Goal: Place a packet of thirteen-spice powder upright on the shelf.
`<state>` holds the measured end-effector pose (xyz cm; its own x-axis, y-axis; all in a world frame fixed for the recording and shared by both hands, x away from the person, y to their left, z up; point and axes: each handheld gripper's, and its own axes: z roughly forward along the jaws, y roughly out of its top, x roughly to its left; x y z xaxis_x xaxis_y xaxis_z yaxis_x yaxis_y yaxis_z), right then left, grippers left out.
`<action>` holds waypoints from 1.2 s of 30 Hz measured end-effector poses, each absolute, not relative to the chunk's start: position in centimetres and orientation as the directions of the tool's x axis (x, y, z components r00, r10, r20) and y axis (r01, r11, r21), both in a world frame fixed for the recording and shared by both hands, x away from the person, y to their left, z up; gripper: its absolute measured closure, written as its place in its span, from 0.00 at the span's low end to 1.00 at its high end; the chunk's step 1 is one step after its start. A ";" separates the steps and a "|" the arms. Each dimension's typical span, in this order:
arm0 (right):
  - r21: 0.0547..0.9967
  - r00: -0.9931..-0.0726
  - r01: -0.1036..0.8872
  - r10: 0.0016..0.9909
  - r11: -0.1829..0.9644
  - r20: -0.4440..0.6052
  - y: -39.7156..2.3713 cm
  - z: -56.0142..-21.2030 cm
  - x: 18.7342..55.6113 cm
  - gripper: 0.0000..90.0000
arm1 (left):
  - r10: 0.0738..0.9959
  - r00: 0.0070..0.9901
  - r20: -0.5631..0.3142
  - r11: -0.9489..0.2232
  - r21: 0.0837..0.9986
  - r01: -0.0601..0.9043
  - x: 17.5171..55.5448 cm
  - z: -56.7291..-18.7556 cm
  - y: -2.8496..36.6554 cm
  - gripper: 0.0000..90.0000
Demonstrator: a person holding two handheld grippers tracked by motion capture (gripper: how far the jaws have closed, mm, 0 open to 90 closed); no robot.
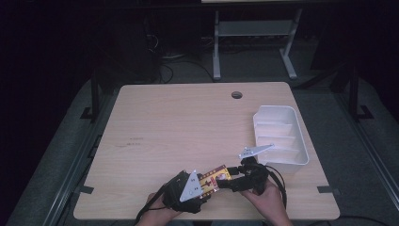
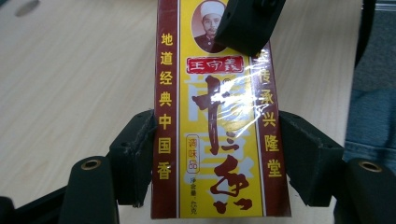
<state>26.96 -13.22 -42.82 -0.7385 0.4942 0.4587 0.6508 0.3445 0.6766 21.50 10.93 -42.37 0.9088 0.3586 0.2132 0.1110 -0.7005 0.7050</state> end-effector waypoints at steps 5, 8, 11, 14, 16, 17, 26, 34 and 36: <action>0.677 -0.736 0.651 0.500 0.342 0.456 -13.1 -42.7 26.8 0.43 | 0.362 0.909 0.207 -0.705 0.699 0.122 21.7 -42.5 11.0 0.36; 0.689 -0.734 0.653 0.489 0.315 0.472 -13.4 -42.4 26.7 0.50 | 0.359 0.909 0.211 -0.711 0.693 0.120 21.7 -42.5 11.1 0.36; 0.690 -0.734 0.654 0.482 0.310 0.479 -13.4 -42.3 26.6 0.55 | 0.354 0.912 0.207 -0.722 0.680 0.126 21.9 -42.7 11.0 0.36; 0.694 -0.737 0.652 0.470 0.304 0.486 -13.4 -42.1 26.5 0.61 | 0.350 0.912 0.214 -0.732 0.669 0.124 21.9 -42.9 10.9 0.36; 0.697 -0.736 0.653 0.464 0.296 0.492 -13.3 -41.8 26.4 0.63 | 0.350 0.910 0.222 -0.735 0.667 0.119 21.9 -42.9 10.7 0.36; 0.700 -0.740 0.648 0.468 0.301 0.483 -13.3 -41.7 26.3 0.64 | 0.347 0.910 0.226 -0.738 0.664 0.117 21.9 -42.9 10.7 0.36; 0.702 -0.738 0.650 0.463 0.291 0.491 -13.2 -40.8 26.0 0.74 | 0.333 0.920 0.204 -0.726 0.678 0.113 22.2 -42.8 10.5 0.32; 0.721 -0.782 0.592 0.474 0.361 0.405 -13.3 -39.5 25.8 0.77 | 0.330 0.934 0.136 -0.698 0.701 0.145 22.5 -42.5 11.1 0.31; 0.729 -0.796 0.569 0.474 0.379 0.375 -13.5 -38.9 25.8 0.77 | 0.334 0.933 0.130 -0.692 0.707 0.149 22.6 -42.4 11.4 0.31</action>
